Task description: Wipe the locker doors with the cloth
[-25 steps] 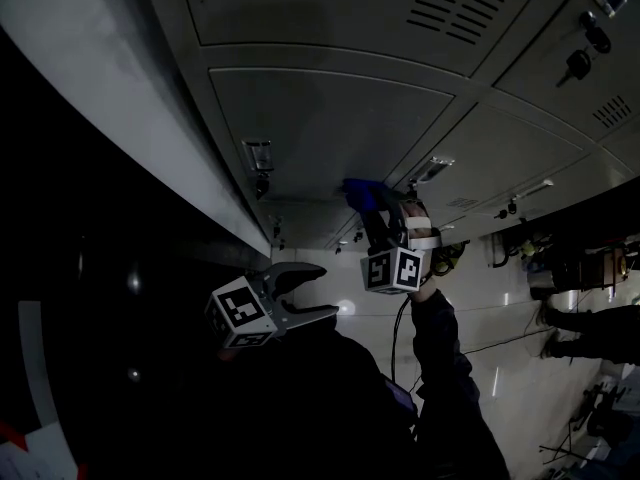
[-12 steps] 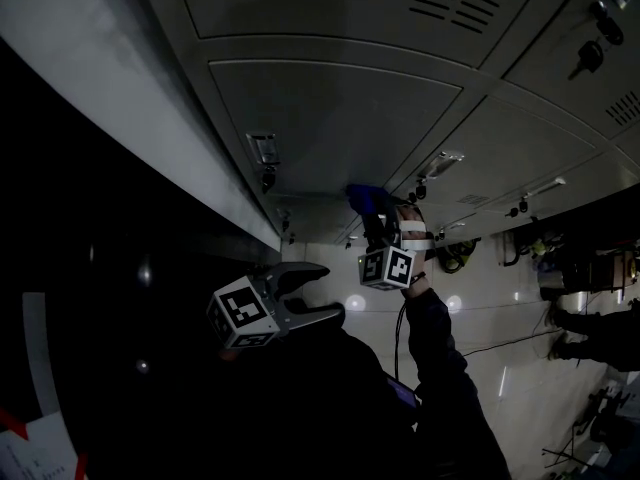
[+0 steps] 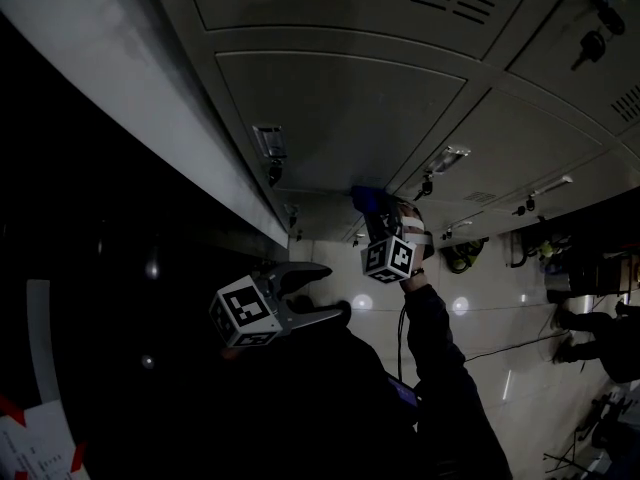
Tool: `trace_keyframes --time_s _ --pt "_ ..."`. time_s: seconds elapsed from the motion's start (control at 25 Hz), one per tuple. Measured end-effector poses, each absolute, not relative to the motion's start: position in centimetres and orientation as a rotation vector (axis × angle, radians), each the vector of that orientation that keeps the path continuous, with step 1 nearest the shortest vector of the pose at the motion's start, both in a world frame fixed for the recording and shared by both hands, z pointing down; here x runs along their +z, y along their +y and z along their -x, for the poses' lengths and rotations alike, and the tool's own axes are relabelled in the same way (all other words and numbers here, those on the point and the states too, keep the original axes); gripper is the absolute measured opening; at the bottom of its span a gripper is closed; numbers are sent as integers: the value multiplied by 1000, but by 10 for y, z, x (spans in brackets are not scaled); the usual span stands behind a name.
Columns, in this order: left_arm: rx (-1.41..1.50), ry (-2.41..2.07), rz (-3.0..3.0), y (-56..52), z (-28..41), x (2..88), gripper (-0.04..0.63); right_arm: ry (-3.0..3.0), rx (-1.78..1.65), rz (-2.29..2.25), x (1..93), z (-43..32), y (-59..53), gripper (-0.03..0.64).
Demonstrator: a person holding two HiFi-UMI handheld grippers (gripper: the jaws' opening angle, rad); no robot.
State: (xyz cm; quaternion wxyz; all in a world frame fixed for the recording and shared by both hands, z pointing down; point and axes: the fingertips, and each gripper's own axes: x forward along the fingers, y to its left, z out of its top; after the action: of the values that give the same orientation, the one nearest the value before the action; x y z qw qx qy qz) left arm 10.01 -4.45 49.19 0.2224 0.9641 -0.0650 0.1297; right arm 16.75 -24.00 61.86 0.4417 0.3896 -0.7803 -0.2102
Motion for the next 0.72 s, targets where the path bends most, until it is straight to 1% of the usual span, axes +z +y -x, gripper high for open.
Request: trace_keyframes --time_s 0.16,0.52,0.72 --pt "358 -180 -2661 -38 -103 494 262 -1978 -467 -965 611 -165 -227 126" --pt "327 -239 -2663 -47 -90 489 262 -2340 -283 -1042 497 -125 -154 127" --pt "333 -249 -2637 -49 -89 491 262 -2443 -280 -1060 464 -119 -128 126"
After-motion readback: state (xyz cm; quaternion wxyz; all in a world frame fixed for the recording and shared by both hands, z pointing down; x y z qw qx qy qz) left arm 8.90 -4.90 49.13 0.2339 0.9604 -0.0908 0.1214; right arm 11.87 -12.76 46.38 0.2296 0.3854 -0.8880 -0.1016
